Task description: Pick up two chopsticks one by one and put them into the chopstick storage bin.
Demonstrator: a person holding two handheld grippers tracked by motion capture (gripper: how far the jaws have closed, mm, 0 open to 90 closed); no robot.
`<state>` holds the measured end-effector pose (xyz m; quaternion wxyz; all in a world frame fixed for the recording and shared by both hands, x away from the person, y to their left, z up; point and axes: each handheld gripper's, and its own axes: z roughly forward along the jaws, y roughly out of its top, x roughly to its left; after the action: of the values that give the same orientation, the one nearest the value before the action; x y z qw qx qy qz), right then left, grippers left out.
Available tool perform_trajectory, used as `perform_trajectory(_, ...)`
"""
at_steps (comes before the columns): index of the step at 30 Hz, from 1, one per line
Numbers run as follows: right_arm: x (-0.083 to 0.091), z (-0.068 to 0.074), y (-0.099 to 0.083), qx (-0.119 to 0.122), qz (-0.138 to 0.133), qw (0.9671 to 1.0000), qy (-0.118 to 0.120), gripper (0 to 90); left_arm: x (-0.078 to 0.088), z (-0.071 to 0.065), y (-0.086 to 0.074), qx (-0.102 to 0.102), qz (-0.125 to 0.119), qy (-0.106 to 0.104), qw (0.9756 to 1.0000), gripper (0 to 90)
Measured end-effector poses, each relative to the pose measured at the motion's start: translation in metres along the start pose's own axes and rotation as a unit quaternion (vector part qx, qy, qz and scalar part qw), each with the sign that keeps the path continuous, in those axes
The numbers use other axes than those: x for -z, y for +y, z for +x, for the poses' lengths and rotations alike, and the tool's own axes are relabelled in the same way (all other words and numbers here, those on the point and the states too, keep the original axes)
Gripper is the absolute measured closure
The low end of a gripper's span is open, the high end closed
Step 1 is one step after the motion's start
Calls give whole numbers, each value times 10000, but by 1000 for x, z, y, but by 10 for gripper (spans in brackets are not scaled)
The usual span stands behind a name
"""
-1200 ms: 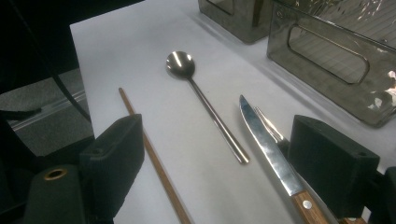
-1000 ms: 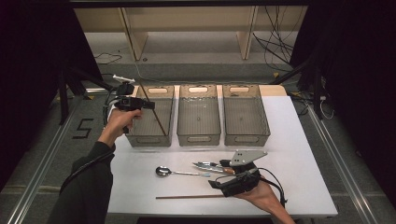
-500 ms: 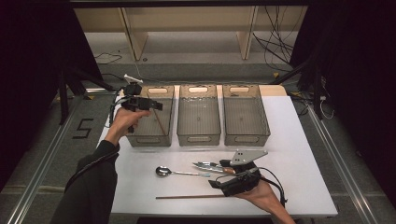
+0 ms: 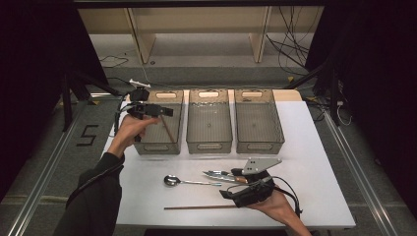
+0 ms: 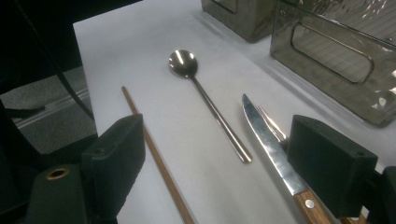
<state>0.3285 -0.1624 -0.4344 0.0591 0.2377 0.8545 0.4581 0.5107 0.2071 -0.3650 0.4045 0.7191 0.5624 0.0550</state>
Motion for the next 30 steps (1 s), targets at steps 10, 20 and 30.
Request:
perform_trajectory(10, -5, 7, 2, 193, 433, 9988, 146, 225, 26, -16, -34, -337, -416, -357, 9979, 160)
perform_trajectory(20, -15, 14, 4, 445, 1035, 9932, 279, 267, 28, -28, -93, -593, -706, -719, 9931, 159)
perform_trajectory(30, -23, 20, 9, 700, 1490, 9859, 310, 312, 31, -36, -125, -1032, -847, -665, 9888, 157)
